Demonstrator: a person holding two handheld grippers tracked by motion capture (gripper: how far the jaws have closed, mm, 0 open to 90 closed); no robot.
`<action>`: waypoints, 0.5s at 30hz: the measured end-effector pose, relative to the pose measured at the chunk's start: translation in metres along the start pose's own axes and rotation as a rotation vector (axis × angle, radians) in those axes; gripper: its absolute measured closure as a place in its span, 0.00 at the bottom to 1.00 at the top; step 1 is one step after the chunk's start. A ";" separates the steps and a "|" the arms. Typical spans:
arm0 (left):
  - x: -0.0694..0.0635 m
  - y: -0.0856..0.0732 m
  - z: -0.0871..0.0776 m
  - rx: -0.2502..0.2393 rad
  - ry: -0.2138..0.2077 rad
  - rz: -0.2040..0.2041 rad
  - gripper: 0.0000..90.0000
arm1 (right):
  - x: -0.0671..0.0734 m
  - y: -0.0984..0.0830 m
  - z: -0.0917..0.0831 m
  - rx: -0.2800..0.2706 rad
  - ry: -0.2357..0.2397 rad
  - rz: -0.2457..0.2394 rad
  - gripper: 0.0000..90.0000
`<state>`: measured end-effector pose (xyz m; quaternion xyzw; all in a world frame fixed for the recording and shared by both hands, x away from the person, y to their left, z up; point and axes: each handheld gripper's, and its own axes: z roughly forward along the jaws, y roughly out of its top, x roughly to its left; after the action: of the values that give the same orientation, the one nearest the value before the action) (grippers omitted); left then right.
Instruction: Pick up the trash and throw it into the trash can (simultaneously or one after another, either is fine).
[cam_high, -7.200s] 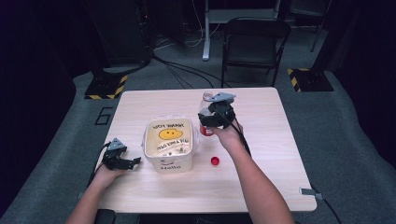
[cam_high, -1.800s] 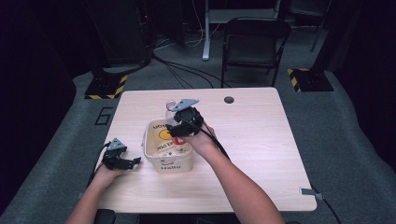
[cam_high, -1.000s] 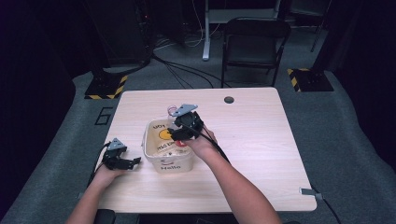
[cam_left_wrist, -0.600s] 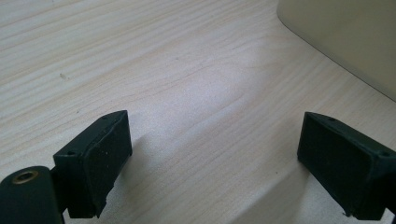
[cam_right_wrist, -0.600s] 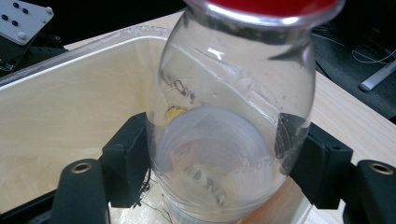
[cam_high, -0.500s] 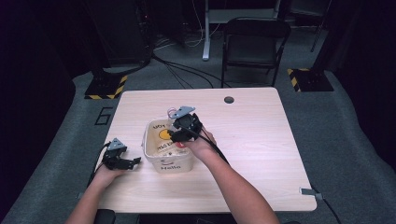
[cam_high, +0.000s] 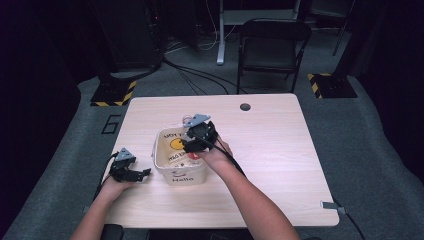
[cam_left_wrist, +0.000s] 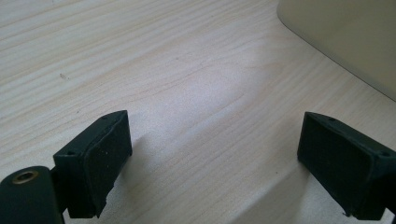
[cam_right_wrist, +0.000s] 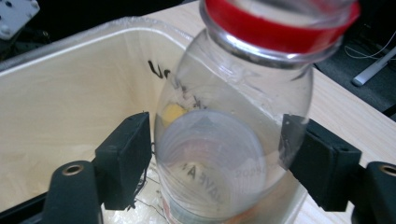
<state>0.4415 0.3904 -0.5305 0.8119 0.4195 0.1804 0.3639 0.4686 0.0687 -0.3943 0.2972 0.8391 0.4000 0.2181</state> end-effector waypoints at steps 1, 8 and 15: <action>0.000 0.000 0.000 0.000 0.000 0.000 0.11 | 0.000 0.000 -0.001 -0.005 0.000 0.006 0.26; 0.000 0.000 0.000 0.000 0.000 0.000 0.11 | -0.003 0.001 -0.009 -0.025 0.015 0.014 0.24; 0.000 0.000 0.000 0.000 0.000 0.000 0.11 | -0.008 0.001 -0.018 -0.035 0.031 0.037 0.24</action>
<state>0.4414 0.3903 -0.5305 0.8119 0.4196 0.1804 0.3637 0.4640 0.0546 -0.3820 0.3027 0.8296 0.4231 0.2030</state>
